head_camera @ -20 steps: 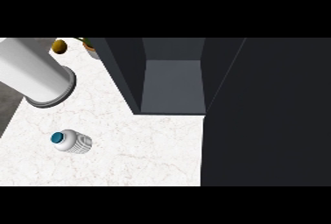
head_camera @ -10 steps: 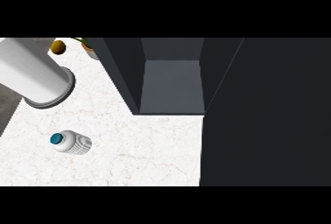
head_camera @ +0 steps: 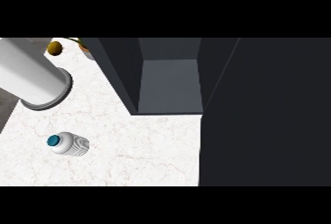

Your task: Pick up the bottled water, place it into the cabinet and close the cabinet

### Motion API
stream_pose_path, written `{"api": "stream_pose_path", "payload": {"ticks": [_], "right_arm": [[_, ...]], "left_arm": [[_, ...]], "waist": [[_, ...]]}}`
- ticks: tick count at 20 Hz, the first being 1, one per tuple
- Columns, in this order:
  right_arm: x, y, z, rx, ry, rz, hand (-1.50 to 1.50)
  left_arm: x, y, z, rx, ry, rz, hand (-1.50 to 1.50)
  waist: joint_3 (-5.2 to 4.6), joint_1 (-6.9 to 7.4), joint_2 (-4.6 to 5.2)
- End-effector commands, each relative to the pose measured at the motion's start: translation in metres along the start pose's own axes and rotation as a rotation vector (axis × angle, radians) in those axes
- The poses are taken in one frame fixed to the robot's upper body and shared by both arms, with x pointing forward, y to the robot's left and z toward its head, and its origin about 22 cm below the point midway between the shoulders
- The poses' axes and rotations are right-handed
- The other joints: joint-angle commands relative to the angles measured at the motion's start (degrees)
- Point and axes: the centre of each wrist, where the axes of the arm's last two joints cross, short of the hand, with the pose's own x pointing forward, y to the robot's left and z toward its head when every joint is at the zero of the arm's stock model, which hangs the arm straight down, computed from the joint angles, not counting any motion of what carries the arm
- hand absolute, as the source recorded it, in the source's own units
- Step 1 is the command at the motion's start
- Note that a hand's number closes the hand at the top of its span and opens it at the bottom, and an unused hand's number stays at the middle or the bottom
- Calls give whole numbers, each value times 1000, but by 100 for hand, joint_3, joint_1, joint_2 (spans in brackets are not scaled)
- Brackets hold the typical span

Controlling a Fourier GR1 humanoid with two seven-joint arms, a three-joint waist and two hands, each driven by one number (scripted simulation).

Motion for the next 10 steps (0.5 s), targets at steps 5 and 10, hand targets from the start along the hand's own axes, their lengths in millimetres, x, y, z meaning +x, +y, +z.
{"api": "stream_pose_path", "payload": {"ticks": [5, 10], "right_arm": [[48, 17, 24, 61, -71, -80, -150], [45, 4, 22, 52, -68, -81, -150]], "left_arm": [[-9, 27, 11, 3, 7, -35, -150], [-28, 41, -3, 17, 59, -70, -150]], "waist": [[-9, -130, 17], [-15, -207, 34]]}}
